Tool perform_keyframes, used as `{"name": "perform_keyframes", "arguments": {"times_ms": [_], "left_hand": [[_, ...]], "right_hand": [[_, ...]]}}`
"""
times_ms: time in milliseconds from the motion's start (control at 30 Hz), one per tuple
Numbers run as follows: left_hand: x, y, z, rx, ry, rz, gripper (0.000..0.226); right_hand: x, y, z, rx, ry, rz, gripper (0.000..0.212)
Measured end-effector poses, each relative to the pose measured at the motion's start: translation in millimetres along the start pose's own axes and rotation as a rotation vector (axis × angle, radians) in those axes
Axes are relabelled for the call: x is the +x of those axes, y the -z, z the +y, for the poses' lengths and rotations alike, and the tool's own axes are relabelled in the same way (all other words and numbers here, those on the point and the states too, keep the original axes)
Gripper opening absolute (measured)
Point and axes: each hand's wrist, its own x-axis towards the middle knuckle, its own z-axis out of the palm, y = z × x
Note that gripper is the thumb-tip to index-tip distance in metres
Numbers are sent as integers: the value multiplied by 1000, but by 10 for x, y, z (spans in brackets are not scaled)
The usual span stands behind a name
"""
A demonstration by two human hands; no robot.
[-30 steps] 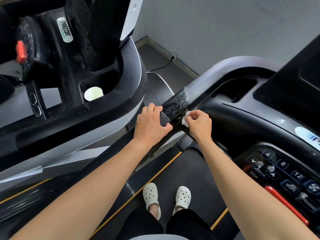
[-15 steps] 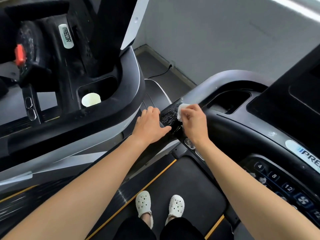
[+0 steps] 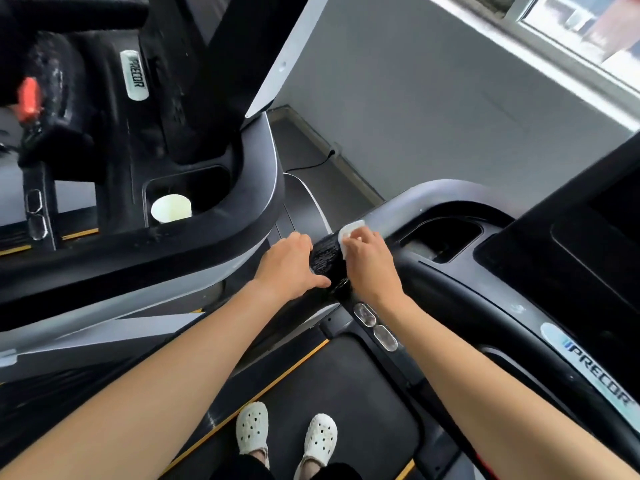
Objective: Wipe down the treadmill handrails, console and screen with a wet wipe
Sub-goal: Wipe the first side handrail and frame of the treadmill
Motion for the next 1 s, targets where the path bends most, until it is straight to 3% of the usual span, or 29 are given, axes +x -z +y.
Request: {"name": "perform_keyframes", "arguments": {"times_ms": [67, 133, 333, 400, 567, 767, 833, 1000], "left_hand": [[-3, -2, -1, -7, -1, 7, 80], [-6, -10, -9, -25, 0, 7, 79], [-28, -29, -42, -68, -4, 17, 77], [-14, -17, -49, -81, 3, 10, 79], [-10, -3, -60, -106, 17, 8, 80], [-10, -1, -69, -123, 18, 16, 79], [-11, 5, -65, -133, 19, 19, 79], [-8, 11, -68, -144, 25, 16, 79]], "right_hand": [[-96, 87, -144, -103, 285, 15, 34], [-107, 131, -95, -138, 389, 20, 40], [158, 118, 337, -84, -205, -51, 36], [205, 83, 240, -59, -246, -20, 36], [233, -22, 47, 83, -130, -6, 46], [365, -36, 91, 136, -387, 62, 48], [333, -52, -61, 119, -273, 42, 46], [204, -45, -132, 2, 206, -127, 37]]}}
